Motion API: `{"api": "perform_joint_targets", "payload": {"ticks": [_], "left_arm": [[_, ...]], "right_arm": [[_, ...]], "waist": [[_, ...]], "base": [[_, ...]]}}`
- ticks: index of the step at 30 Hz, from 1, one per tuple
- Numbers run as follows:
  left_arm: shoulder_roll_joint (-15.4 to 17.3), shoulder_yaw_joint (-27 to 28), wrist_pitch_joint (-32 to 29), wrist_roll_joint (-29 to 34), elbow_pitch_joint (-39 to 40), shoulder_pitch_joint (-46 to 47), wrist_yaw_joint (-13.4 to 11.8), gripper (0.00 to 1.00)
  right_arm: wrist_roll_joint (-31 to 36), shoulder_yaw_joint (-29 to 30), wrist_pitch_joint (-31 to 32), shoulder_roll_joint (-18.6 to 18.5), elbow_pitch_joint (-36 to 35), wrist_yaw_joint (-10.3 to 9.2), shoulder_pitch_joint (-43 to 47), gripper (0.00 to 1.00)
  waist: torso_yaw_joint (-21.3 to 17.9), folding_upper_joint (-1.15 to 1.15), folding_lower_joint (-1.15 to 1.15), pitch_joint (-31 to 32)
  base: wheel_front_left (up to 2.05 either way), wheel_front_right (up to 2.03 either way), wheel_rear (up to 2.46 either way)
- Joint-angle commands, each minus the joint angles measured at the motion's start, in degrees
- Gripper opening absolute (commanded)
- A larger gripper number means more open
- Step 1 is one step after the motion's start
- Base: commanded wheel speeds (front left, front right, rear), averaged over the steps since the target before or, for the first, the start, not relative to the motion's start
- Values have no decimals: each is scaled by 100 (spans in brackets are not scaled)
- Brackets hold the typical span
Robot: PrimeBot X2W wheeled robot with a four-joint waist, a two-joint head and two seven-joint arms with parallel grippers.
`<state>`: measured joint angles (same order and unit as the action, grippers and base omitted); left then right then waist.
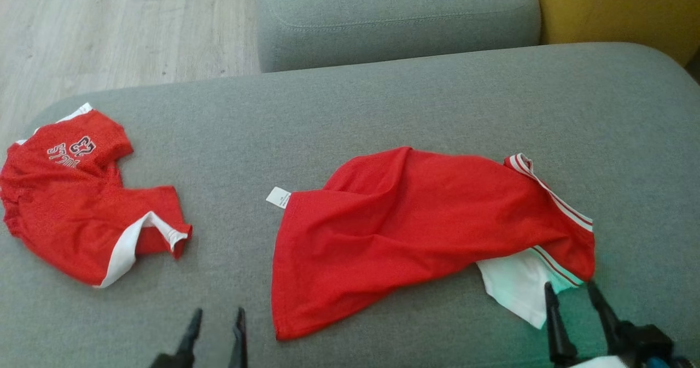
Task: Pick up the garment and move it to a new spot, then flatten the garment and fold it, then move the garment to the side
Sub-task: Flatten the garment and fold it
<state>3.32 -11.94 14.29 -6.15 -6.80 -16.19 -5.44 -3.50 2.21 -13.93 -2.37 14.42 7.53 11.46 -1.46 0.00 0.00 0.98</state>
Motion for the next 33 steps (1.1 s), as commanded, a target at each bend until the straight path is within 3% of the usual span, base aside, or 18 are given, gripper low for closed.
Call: {"api": "perform_joint_targets", "payload": {"ticks": [1, 9, 13, 22, 33], "left_arm": [[-44, 87, 71, 16, -4, 229, 54, 100], [-44, -293, -876, -117, -421, 494, 111, 100], [-43, -398, -1308, -205, -325, 658, 110, 100], [-43, -604, -1900, -518, -295, 860, 88, 100], [-44, -815, -1986, -846, -481, 1093, 11, 100]], "right_arm": [[-7, -157, 146, -51, -78, -4, -313, 100], [-241, -163, 1832, -51, 63, -4, -501, 100], [-323, -243, 2283, -51, 11, -4, -611, 100], [-431, -472, 2400, -51, -28, -4, -836, 100], [-431, -586, 2321, -51, 36, -4, -954, 100]], "waist": [[-12, 0, 0, 4], [-59, 0, 0, -110], [-33, 0, 0, -293], [-67, 0, 0, -502], [-205, 0, 0, -665]], "base": [[0, 0, 0], [0, 0, 0], [0, 0, 0], [0, 0, 0], [0, 0, 0]]}}
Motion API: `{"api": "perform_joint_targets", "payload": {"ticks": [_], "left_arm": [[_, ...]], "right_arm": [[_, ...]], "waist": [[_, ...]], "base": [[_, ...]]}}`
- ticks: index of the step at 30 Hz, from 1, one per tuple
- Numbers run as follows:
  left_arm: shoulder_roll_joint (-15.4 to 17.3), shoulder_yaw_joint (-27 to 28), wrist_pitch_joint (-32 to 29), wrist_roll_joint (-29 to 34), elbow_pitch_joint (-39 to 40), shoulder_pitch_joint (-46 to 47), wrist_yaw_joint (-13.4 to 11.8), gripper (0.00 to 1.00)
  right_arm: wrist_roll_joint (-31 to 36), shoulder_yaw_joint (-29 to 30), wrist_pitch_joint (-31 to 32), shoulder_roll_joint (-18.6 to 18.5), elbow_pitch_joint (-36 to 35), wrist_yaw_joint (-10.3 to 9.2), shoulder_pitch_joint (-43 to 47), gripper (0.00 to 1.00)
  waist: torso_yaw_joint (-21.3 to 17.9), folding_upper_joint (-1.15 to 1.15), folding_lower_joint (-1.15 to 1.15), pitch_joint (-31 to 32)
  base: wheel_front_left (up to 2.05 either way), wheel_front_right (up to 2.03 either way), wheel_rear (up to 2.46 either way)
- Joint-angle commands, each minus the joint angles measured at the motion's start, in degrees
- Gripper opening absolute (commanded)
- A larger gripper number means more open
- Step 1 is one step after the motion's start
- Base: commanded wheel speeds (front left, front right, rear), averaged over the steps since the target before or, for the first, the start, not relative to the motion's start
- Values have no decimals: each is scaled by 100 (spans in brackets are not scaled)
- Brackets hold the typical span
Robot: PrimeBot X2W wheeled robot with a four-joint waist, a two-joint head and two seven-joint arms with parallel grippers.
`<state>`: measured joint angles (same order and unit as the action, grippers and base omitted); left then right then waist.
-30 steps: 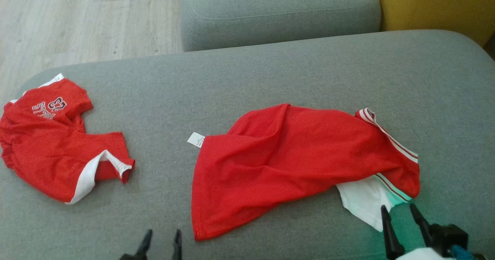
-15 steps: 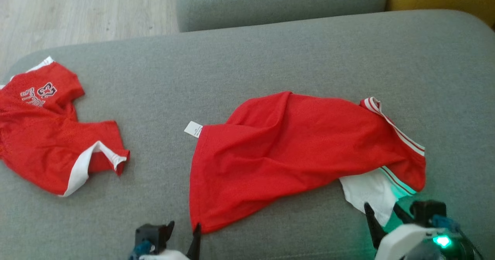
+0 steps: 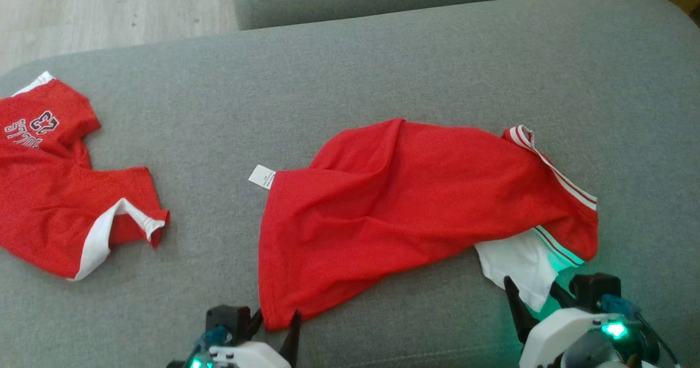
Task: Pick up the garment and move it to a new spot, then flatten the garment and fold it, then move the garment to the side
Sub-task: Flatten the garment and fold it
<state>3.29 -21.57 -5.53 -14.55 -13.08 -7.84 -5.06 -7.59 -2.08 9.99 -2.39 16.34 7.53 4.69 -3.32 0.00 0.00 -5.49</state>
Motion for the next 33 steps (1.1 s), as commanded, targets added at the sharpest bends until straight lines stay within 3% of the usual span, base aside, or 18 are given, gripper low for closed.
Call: {"api": "perform_joint_targets", "payload": {"ticks": [1, 2, 3, 4, 5, 6, 11, 14, 23, 28, 33], "left_arm": [[-41, 134, -11, -15, 96, 297, -26, 100], [-41, 128, -19, -82, 51, 328, -23, 100], [-41, 121, -24, -134, 6, 360, -24, 52], [-41, 105, -33, -151, -45, 393, -16, 13], [-41, 91, -43, -172, -95, 422, 4, 0], [-41, 78, -61, -201, -141, 445, 30, 0], [-41, 108, -72, -693, -89, 466, 179, 0], [-41, 216, -105, -1256, 447, 416, 288, 0], [168, 682, -902, -2528, 3754, 301, 587, 0], [263, 1065, -1422, -3116, 5326, 765, 409, 0], [255, 1269, -1989, -3612, 6144, 1693, 76, 0]], "right_arm": [[-22, -168, -73, -49, -152, -4, -293, 100], [-24, -177, -78, -49, -146, -4, -310, 100], [-25, -190, -82, -49, -136, -4, -329, 100], [-42, -195, -102, -49, -128, -4, -354, 94], [-86, -193, -143, -49, -126, -4, -386, 49], [-163, -210, -189, -49, -120, -4, -421, 0], [-770, -176, -439, -49, -178, -4, -558, 0], [-1388, -21, -451, -49, -666, -4, -572, 0], [-3230, 1155, 428, -75, -4060, -4, -330, 0], [-4006, 2014, 1031, -62, -5458, -4, -728, 0], [-4480, 2670, 1806, -70, -5950, -4, -1711, 0]], "waist": [[-38, 0, 0, -40], [-55, 0, 0, -57], [-74, 0, 0, -70], [-91, 0, 0, -79], [-106, 0, 0, -84], [-122, 0, 0, -86], [-186, 0, 0, -19], [-216, 0, 0, 66], [-312, 0, 0, 381], [-405, 0, 0, 463], [-480, 0, 0, 417]], "base": [[0, 0, 0], [0, 0, 0], [0, 0, 0], [0, 0, 0], [0, 0, 0], [0, 0, 0], [0, 0, 0], [0, 0, 0], [0, 0, 0], [0, 0, 0], [0, 0, 0]]}}
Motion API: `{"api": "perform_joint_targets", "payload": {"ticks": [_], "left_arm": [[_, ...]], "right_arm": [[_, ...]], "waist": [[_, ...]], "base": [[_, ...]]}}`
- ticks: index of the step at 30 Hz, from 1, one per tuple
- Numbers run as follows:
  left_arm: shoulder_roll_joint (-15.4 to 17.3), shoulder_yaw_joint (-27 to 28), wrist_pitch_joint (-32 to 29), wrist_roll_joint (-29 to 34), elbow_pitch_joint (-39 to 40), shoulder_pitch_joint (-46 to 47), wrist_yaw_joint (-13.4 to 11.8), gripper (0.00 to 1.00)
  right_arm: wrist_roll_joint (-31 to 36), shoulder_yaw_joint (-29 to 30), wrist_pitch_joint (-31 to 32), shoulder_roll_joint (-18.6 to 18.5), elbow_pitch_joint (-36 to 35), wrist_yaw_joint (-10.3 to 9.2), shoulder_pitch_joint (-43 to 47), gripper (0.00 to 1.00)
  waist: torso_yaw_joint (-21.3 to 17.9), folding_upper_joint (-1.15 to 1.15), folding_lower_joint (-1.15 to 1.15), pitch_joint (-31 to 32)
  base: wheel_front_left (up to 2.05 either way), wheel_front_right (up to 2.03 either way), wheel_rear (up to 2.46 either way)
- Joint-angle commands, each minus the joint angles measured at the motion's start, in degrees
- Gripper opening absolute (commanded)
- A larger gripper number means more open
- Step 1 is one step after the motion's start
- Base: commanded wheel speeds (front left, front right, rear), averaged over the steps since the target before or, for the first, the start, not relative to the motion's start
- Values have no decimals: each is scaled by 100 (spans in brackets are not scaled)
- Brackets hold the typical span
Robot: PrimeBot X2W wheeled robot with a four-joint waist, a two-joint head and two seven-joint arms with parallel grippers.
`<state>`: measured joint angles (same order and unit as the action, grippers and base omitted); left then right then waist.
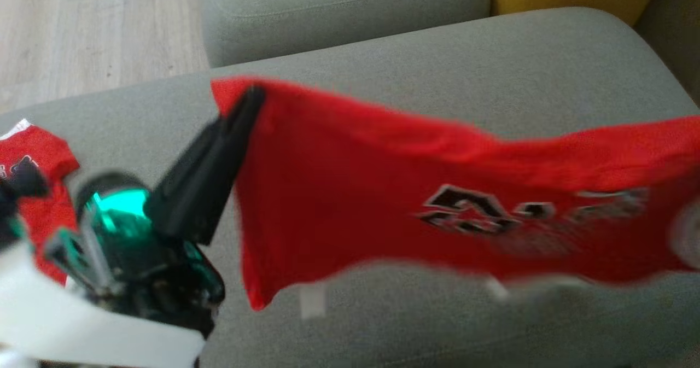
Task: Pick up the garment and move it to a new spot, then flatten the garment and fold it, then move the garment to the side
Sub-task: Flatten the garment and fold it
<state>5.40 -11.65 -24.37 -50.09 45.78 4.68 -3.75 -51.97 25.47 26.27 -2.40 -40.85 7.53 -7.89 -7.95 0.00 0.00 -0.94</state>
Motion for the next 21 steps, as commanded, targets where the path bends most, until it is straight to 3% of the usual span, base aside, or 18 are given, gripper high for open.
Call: {"api": "perform_joint_targets", "payload": {"ticks": [1, 7, 12, 17, 18, 21], "left_arm": [[37, 282, -229, -152, 340, 663, -131, 0], [132, 261, -817, -240, 174, 1867, -435, 0], [364, 141, -1139, 146, -916, 3057, -416, 0], [453, 61, -1131, 563, -2428, 4455, -260, 0], [493, 27, -975, 874, -3099, 5108, -188, 0], [464, -74, -514, 1364, -4291, 6016, -68, 0]], "right_arm": [[-74, -21, 363, -75, -238, -4, -698, 0], [207, -10, 1298, -267, 257, -4, -1866, 0], [798, -404, 1771, -361, 1303, -4, -3042, 0], [1670, -800, 1622, -351, 2539, -4, -4561, 0], [2017, -889, 1399, -308, 3101, -4, -5289, 0], [2526, -950, 971, -197, 4086, -4, -6247, 0]], "waist": [[-28, 0, 0, -76], [7, 0, 0, -466], [121, 0, 0, -1148], [330, 0, 0, -2018], [397, 0, 0, -2364], [475, 0, 0, -2697]], "base": [[0, 0, 0], [0, 0, 0], [0, 0, 0], [0, 0, 0], [0, 0, 0], [0, 0, 0]]}}
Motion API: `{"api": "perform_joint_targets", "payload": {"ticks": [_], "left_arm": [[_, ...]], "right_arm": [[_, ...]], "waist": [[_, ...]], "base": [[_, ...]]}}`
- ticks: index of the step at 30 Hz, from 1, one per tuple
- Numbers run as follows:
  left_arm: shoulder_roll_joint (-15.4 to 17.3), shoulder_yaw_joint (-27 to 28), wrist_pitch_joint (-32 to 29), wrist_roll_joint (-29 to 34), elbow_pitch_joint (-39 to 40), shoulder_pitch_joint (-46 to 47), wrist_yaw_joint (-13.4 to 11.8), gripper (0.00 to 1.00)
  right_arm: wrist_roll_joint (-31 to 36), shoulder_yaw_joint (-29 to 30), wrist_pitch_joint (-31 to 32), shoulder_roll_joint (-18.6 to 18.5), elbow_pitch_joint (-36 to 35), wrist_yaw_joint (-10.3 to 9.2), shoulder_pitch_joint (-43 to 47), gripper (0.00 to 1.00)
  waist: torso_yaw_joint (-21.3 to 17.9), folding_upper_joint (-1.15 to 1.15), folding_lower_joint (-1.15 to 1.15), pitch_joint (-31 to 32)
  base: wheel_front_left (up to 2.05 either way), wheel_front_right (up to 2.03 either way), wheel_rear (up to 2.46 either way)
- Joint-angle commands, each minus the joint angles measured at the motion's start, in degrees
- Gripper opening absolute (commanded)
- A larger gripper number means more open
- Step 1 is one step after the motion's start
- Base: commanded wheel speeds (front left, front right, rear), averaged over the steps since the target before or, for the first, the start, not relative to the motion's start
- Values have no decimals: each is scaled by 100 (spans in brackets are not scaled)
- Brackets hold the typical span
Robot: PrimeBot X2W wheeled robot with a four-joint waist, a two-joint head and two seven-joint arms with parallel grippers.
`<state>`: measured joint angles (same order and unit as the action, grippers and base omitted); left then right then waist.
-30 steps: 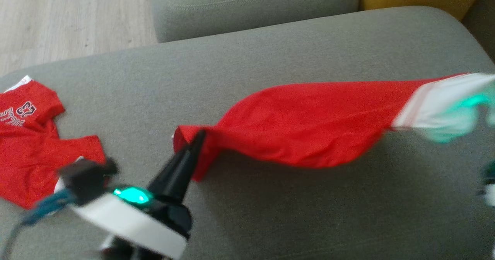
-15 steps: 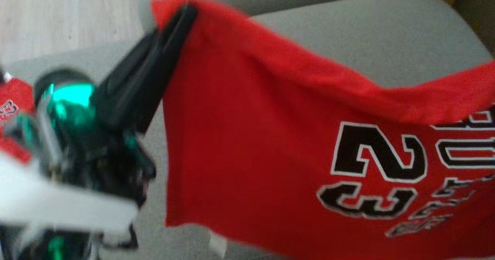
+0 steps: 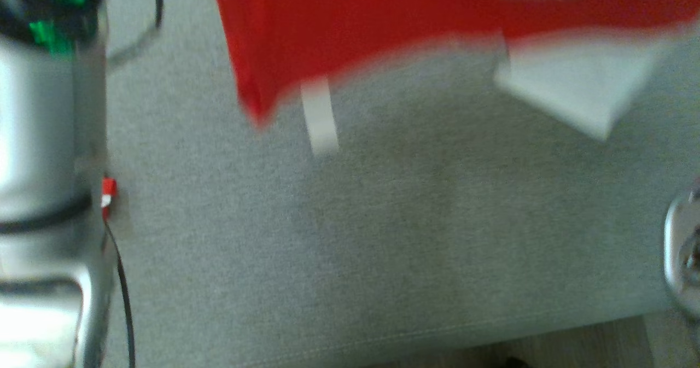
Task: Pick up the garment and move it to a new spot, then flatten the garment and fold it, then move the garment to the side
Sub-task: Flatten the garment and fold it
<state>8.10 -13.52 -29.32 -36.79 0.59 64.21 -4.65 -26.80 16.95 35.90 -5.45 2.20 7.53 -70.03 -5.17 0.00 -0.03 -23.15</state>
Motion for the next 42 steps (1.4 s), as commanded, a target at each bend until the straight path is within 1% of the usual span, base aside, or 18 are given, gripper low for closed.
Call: {"api": "perform_joint_targets", "payload": {"ticks": [1, 5, 6, 8, 10, 12, 15, 17, 21, 24, 28, 29, 31, 34, 37, 42], "left_arm": [[164, 76, 147, 183, -130, 343, 38, 0], [91, 59, 998, 779, -1227, 1480, -26, 0], [62, 38, 1240, 885, -1446, 1701, -2, 0], [61, -87, 1667, 1148, -1915, 2081, 82, 0], [25, -218, 2036, 1348, -2355, 2320, 141, 0], [-50, -334, 2417, 1439, -2750, 2317, 227, 0], [-133, -564, 2908, 1505, -3249, 1847, 415, 0], [-185, -678, 3159, 1446, -3473, 1321, 549, 0], [-232, -791, 3457, 1225, -3557, 135, 733, 0], [-180, -768, 3575, 1022, -3367, -776, 777, 0], [4, -720, 3561, 842, -2708, -1935, 674, 0], [4, -720, 3561, 842, -2708, -1935, 674, 0], [107, -654, 3465, 708, -2200, -2560, 566, 0], [288, -510, 3255, 511, -1235, -3555, 295, 0], [398, -484, 2981, 350, -214, -4616, 1, 0], [405, -578, 2646, 141, 1255, -6273, -535, 0]], "right_arm": [[195, -75, -183, 133, 66, -4, -342, 0], [709, 191, -1123, 221, 1042, -4, -1669, 0], [798, 241, -1372, 231, 1244, -4, -1927, 0], [867, 336, -1769, 245, 1587, -4, -2292, 0], [813, 297, -1999, 252, 1867, -4, -2382, 0], [651, 154, -2168, 254, 2069, -4, -2124, 0], [343, -98, -2379, 255, 2155, -4, -1276, 0], [21, -303, -2466, 222, 2098, -4, -524, 0], [-604, -812, -2527, -49, 1633, -4, 1213, 0], [-952, -1035, -2559, -226, 1176, -4, 2530, 0], [-1284, -1090, -2482, -349, 493, -4, 4047, 0], [-1284, -1090, -2482, -349, 493, -4, 4047, 0], [-1323, -1070, -2444, -373, 153, -4, 4712, 0], [-1376, -1015, -2255, -311, -388, -4, 5590, 0], [-1382, -858, -1997, -222, -926, -4, 6409, 0], [-1256, -599, -1511, 1, -1812, -4, 7752, 0]], "waist": [[211, 0, 3, -587], [174, 0, 3, -1117], [169, 0, 3, -1218], [157, 0, 3, -1426], [144, 0, 3, -1616], [131, 0, 3, -1700], [106, 0, 3, -1600], [78, 0, 3, -1423], [67, 0, 3, -1011], [84, 0, 3, -555], [119, 0, 3, 24], [119, 0, 3, 24], [118, 0, 3, 314], [84, 0, 3, 640], [82, 0, 3, 880], [122, 0, 3, 977]], "base": [[0, 0, 0], [0, 0, 0], [0, 0, 0], [0, 0, 0], [0, 0, 0], [0, 0, 0], [0, 0, 0], [0, 0, 0], [0, 0, 0], [0, 0, 0], [0, 0, 0], [0, 0, 0], [0, 0, 0], [0, 0, 0], [0, 0, 0], [0, 0, 0]]}}
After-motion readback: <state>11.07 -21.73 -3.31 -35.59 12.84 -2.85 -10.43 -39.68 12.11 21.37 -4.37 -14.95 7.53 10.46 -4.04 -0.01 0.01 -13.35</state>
